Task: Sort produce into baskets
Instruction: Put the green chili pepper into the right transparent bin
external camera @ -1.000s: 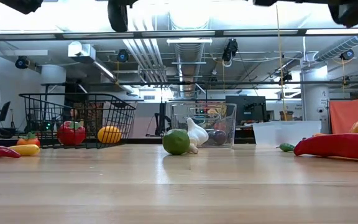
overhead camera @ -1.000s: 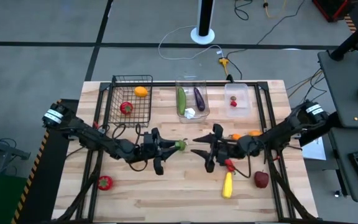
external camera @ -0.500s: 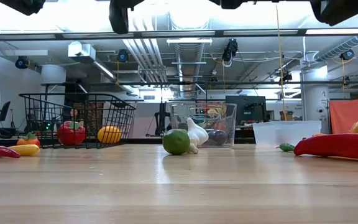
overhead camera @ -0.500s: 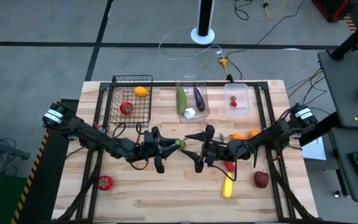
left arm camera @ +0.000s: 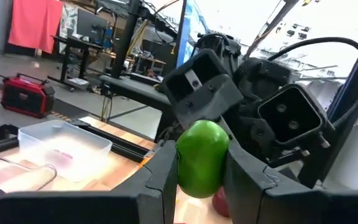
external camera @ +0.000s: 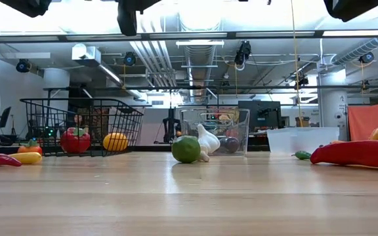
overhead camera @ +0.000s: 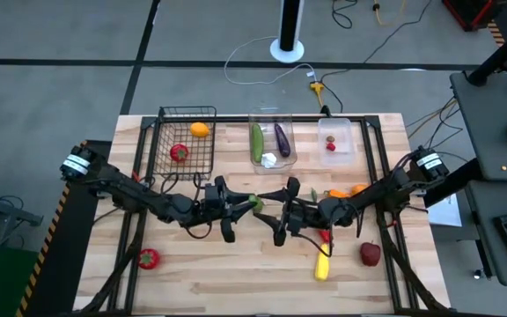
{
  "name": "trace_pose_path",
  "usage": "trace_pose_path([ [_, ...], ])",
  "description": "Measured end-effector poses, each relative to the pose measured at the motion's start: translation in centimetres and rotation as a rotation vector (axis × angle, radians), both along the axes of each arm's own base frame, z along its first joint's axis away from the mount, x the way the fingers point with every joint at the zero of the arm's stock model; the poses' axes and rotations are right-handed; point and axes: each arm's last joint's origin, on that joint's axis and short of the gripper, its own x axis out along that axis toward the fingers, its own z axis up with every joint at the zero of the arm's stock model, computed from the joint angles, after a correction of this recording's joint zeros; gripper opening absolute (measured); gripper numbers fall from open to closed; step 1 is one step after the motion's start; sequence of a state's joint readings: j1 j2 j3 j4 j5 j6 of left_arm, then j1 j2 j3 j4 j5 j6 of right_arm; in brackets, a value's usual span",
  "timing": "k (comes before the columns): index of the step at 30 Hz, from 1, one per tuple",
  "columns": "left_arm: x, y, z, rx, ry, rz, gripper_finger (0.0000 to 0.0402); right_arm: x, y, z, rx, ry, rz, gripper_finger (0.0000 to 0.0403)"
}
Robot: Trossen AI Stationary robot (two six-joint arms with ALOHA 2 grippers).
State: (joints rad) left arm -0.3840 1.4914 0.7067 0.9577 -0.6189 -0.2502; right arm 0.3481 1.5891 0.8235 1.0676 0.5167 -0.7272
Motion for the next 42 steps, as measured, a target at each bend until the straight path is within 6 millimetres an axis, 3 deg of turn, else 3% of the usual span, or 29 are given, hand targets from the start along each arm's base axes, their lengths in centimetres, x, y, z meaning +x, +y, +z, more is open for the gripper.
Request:
trace_pose_path([
  [8, 0.00, -0.13, 0.05, 0.016, -0.004, -0.036, 0.0082, 0.18, -0.55, 0.05, 0.025, -0.007, -0.019, 0.0255],
  [23, 0.03, -0.10, 0.12, 0.018, -0.007, -0.033, 0.0082, 0.25, -0.62, -0.13, 0.032, 0.009, -0.012, 0.0219],
  [42, 0.04, -0.08, -0.21, 0.047, 0.026, -0.020, 0.0091, 0.25, -0.62, -0.12, 0.083, -0.002, -0.001, 0.0219],
])
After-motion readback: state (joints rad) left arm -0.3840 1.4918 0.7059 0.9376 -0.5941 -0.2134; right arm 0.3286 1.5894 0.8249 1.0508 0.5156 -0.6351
